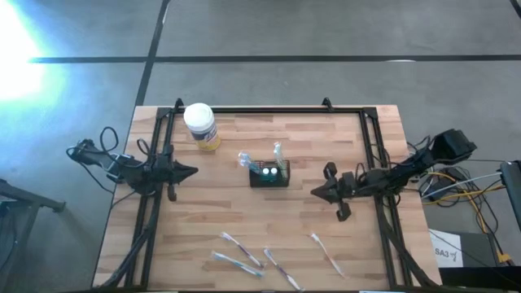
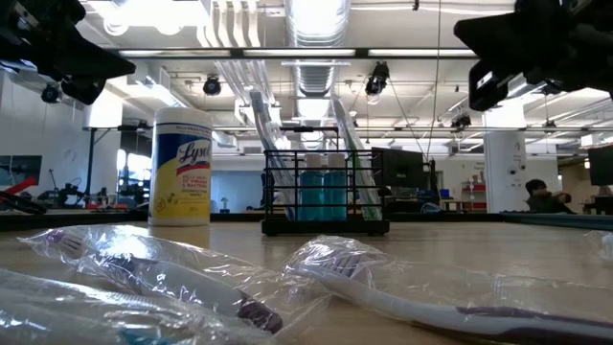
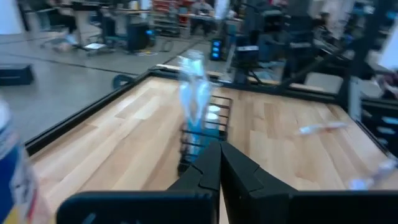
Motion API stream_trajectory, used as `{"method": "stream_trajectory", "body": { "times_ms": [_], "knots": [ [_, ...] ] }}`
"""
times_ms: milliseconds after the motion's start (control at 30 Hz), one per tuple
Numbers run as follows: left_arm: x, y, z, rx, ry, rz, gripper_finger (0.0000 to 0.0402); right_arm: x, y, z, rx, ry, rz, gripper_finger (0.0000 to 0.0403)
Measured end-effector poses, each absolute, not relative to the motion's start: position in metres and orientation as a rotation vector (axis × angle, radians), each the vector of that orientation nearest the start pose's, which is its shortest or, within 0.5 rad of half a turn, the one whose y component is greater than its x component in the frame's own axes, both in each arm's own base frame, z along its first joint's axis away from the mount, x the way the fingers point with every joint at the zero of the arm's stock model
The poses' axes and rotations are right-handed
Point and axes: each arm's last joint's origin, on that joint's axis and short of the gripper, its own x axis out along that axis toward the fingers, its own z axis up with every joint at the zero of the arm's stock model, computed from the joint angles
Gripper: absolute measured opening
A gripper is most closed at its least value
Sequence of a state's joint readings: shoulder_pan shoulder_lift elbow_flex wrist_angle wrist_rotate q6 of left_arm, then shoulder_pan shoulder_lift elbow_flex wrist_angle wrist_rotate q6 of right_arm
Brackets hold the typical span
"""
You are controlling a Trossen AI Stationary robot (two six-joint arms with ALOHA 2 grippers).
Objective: Pick & Place toothbrushing station
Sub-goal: Put the left purple toothbrush into the black mesh organizer
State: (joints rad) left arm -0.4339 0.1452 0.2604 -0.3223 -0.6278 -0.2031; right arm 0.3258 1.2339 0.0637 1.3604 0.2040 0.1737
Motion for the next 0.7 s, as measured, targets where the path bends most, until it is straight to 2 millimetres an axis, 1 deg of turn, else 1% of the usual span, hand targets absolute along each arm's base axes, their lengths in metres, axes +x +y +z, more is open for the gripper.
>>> {"method": "stream_trajectory", "body": {
  "times_ms": [100,233,333,467,567,700],
  "knots": [
    [0.084,-0.022,0.211,-0.076,0.167,0.160,0.0008,0.184,0.059,0.170,0.221,-0.156,0.143,0.0008],
    [0.085,-0.022,0.214,-0.153,0.130,0.170,0.0014,0.205,0.074,0.173,0.206,-0.144,0.175,0.0008],
    [0.085,-0.022,0.215,-0.169,0.120,0.148,0.0006,0.213,0.085,0.175,0.212,-0.138,0.209,0.0008],
    [0.085,-0.023,0.215,-0.167,0.124,0.116,0.0007,0.211,0.099,0.174,0.235,-0.106,0.252,0.0008],
    [0.085,-0.023,0.215,-0.170,0.125,0.113,0.0012,0.204,0.108,0.175,0.264,-0.108,0.199,0.0008],
    [0.085,-0.024,0.215,-0.182,0.118,0.092,0.0006,0.191,0.119,0.175,0.282,-0.105,0.091,0.0008]
  ]
}}
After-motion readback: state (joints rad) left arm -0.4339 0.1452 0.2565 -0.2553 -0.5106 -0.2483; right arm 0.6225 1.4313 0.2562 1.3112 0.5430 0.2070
